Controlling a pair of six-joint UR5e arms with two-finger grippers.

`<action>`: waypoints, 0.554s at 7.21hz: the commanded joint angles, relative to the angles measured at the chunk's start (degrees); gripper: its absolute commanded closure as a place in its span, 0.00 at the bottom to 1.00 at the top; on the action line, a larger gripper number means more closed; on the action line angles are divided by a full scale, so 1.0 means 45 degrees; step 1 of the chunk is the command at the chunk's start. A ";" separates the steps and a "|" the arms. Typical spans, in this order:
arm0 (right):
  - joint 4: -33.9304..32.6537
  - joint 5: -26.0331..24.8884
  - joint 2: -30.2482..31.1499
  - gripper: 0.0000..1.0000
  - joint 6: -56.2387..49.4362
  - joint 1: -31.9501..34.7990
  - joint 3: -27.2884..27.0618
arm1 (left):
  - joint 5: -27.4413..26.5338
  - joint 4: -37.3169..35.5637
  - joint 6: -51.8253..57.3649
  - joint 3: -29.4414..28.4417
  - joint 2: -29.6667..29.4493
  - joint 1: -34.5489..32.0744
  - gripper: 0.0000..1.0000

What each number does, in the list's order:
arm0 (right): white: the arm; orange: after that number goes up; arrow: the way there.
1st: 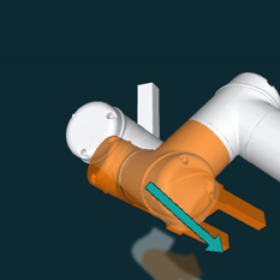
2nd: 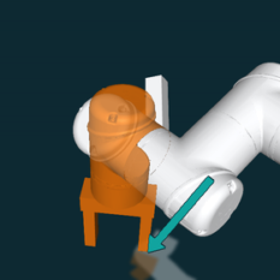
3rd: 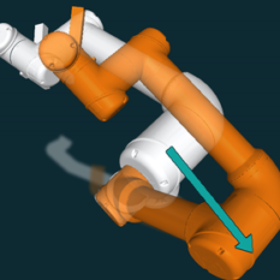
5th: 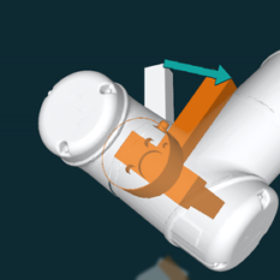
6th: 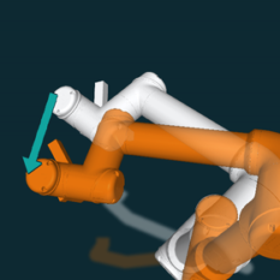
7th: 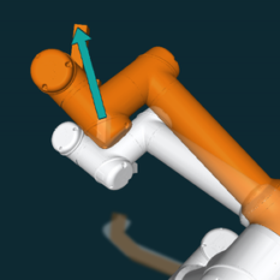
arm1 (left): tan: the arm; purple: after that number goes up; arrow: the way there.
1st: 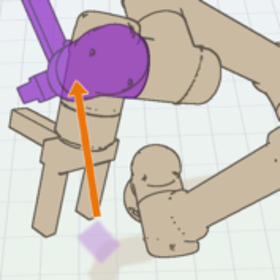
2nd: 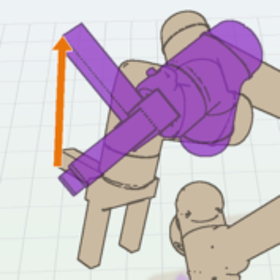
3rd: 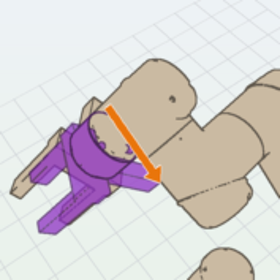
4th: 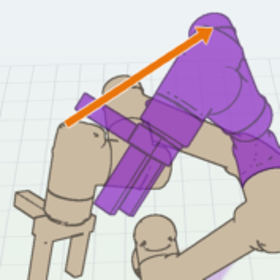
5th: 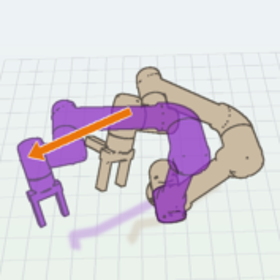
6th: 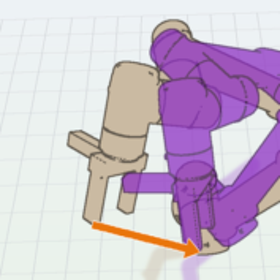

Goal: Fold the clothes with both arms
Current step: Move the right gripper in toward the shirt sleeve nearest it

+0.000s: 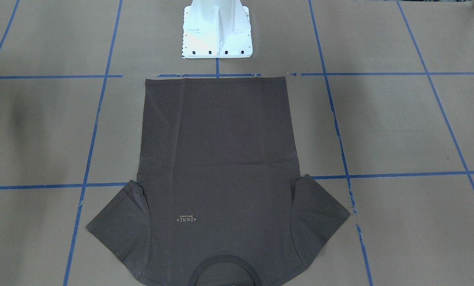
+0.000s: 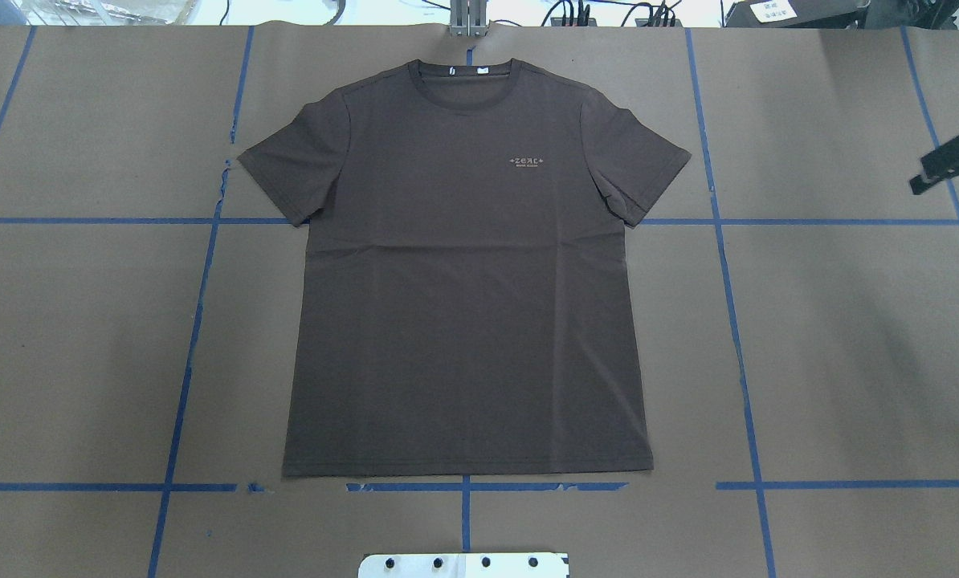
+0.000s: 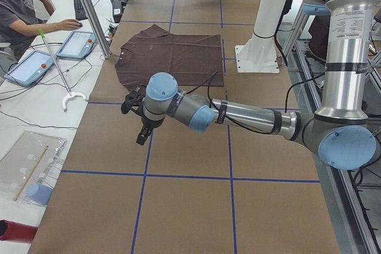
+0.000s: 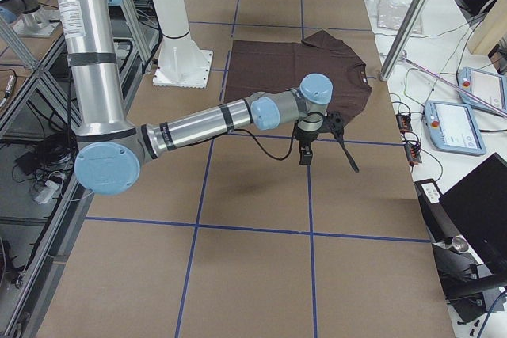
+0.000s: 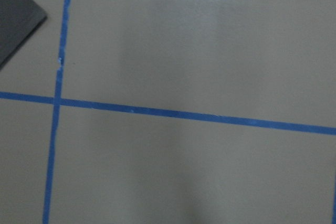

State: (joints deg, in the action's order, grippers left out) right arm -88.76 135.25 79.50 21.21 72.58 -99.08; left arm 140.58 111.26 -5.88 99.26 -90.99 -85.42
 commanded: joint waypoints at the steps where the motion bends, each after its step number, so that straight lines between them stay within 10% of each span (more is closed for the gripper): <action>1: 0.2288 -0.0443 -0.3413 0.00 0.2775 -0.1649 0.3309 | -0.0066 0.0003 -0.0139 -0.0513 -0.0910 0.0931 0.00; 4: 0.6701 -0.2355 -0.5978 0.00 0.3666 -0.2611 0.8190 | -0.1378 0.0409 -0.0177 -0.0554 -0.1285 0.1151 0.00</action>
State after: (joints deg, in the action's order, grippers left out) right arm -66.91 127.84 57.54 36.90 62.32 -72.17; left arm 135.19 111.89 -6.63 96.97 -96.54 -80.46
